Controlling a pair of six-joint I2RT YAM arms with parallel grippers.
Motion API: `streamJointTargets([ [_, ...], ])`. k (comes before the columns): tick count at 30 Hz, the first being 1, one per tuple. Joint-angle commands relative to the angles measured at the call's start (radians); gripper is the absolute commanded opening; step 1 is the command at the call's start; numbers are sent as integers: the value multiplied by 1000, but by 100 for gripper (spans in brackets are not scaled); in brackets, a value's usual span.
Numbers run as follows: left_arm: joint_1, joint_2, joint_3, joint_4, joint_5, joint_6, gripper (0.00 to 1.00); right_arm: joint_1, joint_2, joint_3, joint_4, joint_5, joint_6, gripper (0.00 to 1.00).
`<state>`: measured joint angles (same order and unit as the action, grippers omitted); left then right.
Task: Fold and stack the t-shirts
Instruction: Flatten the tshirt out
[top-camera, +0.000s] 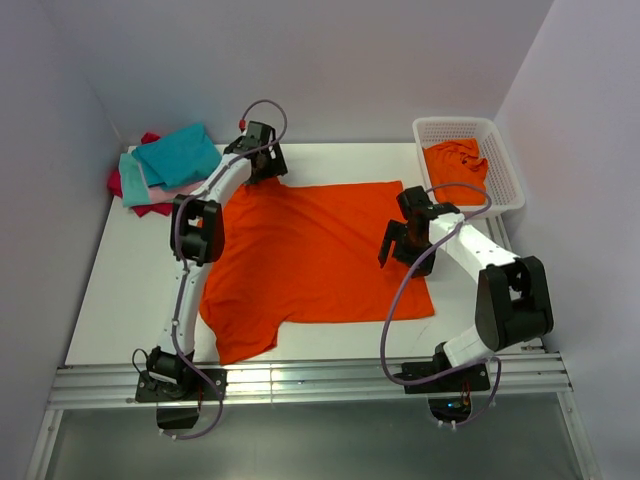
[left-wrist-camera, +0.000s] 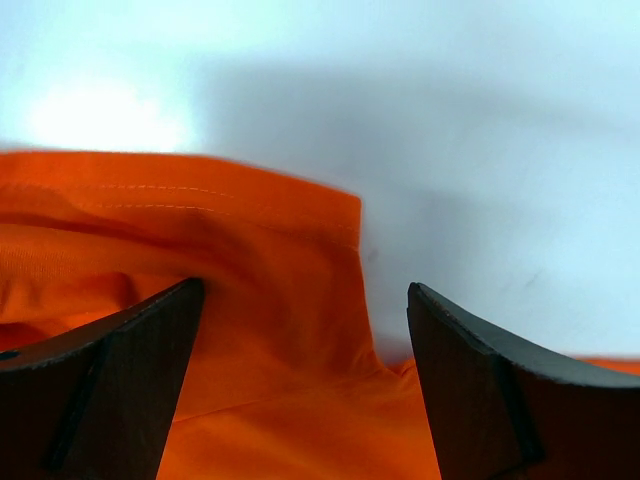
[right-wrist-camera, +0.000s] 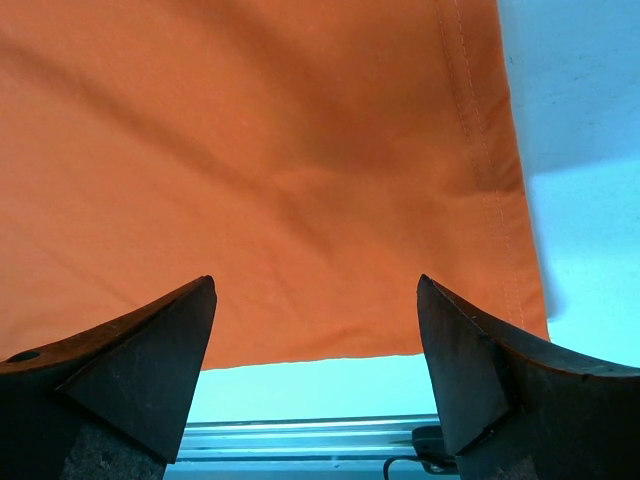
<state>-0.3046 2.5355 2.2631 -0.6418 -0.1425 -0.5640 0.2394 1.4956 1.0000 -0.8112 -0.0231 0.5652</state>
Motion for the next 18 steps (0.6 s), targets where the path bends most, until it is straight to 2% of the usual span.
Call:
streamJointTargets([
  [1,1,126,102,57,67,-4,90,-9,14,43,-32,22,-18,88],
  [2,7,127,76,109,92,-25,91,-9,24,49,-40,22,-19,88],
  [5,22,163,127,126,133,-53,92,-12,48,81,-57,22,-27,88],
  [11,32,129,150,194,188,-72,95,-15,74,104,-59,42,-36,88],
  [15,44,-21,96,278,192,-71,99,-15,58,95,-33,28,-39,88],
  [18,51,-128,108,275,167,-59,99,-15,34,121,-19,41,-51,88],
])
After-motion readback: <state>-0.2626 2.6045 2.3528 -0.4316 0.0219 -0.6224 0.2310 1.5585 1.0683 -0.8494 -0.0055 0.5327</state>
